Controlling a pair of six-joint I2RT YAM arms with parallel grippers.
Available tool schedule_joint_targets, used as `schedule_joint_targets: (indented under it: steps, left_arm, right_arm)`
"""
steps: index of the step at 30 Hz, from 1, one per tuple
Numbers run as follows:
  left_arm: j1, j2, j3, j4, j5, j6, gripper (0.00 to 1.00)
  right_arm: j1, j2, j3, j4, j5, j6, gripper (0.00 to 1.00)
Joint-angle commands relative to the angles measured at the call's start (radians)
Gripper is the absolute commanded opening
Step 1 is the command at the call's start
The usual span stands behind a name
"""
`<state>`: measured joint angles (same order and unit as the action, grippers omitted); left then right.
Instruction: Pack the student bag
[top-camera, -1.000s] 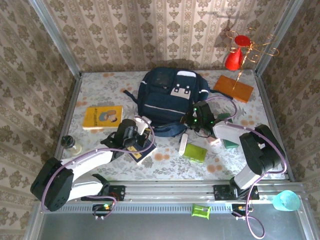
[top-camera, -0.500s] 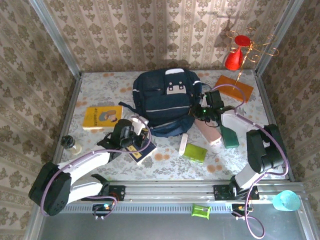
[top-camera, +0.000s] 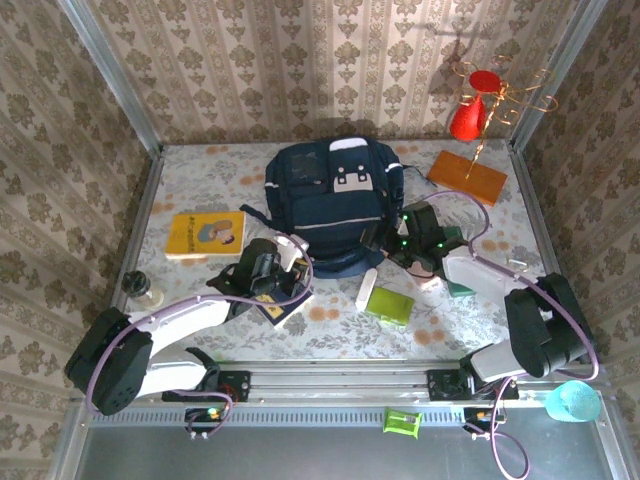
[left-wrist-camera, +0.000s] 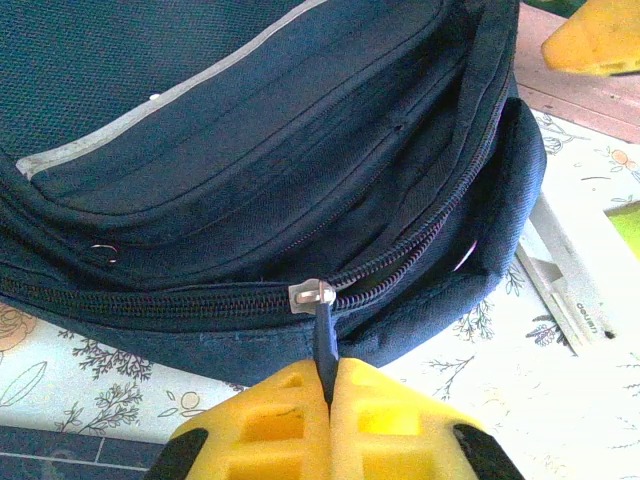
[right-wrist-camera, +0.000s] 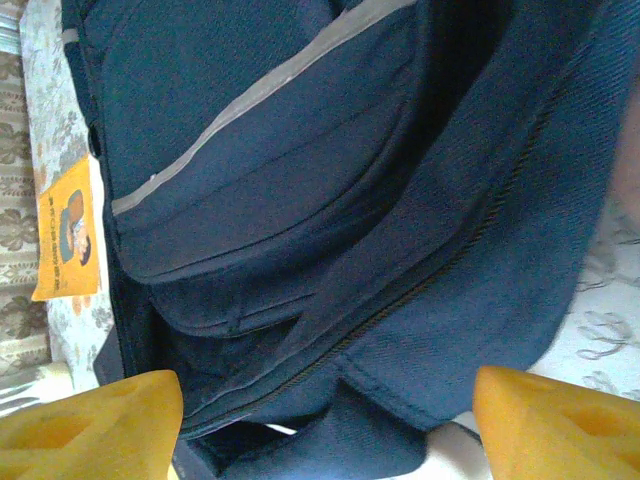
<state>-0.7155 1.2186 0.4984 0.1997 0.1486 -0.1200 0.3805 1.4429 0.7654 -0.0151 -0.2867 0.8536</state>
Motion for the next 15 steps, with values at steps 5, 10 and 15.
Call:
schedule_joint_targets:
  steps: [5,10,15]
  left_arm:
    - [-0.015,0.009,0.025,0.04,0.008,0.009,0.0]
    - [-0.009,-0.011,0.013,0.006,-0.038,0.036,0.0]
    - [0.044,-0.058,-0.012,-0.044,-0.061,0.047,0.0]
  right_arm:
    - [0.046,0.142,0.079,0.104,0.046,0.074,0.68]
    - [0.019,0.181,0.131,0.053,0.094,-0.006,0.21]
    - [-0.053,0.166,0.198,-0.093,0.082,-0.161,0.0]
